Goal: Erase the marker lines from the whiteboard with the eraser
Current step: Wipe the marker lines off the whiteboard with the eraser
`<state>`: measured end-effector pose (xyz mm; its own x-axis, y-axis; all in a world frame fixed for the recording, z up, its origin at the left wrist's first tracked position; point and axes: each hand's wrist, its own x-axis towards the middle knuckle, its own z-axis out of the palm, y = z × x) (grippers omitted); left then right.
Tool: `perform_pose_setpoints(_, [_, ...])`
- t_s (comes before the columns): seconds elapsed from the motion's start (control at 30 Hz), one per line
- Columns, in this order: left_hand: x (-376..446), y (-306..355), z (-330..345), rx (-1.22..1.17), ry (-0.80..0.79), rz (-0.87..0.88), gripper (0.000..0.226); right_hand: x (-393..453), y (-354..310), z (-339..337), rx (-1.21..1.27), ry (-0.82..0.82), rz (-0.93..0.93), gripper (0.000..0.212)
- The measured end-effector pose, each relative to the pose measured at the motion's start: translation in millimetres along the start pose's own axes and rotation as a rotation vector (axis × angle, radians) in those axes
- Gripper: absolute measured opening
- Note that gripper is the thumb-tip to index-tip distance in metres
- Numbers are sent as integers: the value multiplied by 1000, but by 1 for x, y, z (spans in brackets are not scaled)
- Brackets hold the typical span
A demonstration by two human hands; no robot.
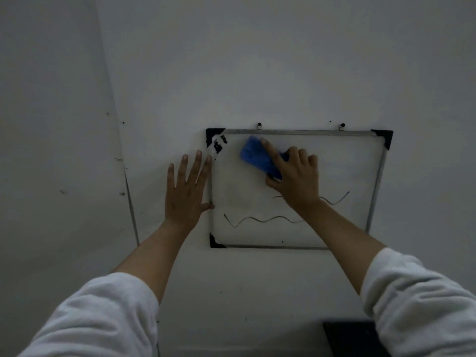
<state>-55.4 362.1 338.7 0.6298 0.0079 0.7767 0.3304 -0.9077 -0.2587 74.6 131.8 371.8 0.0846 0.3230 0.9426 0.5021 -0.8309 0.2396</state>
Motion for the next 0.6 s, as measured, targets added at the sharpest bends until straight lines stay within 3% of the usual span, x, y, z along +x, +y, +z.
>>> perform_pose_setpoints(0.07, [-2,-2,3,-19,43,132,117,-18,-10,1,83,-43,-21,78])
perform_pose_setpoints(0.13, [0,2,2,-7,58,222,115,-41,-14,1,91,-113,-199,86])
perform_pose_setpoints(0.27, [11,26,-5,5,73,254,108,-51,6,-4,20,-199,-450,85])
perform_pose_setpoints(0.33, [15,36,-5,-4,89,278,104,-38,19,-7,-14,-177,-332,85])
perform_pose_setpoints(0.47, [14,41,1,17,82,247,104,-22,31,-12,63,-70,101,74])
perform_pose_setpoints(0.53, [14,40,5,31,77,242,106,-32,20,-9,98,-61,133,76])
perform_pose_setpoints(0.6, [15,40,7,16,91,243,107,-50,11,-6,98,-97,-13,82])
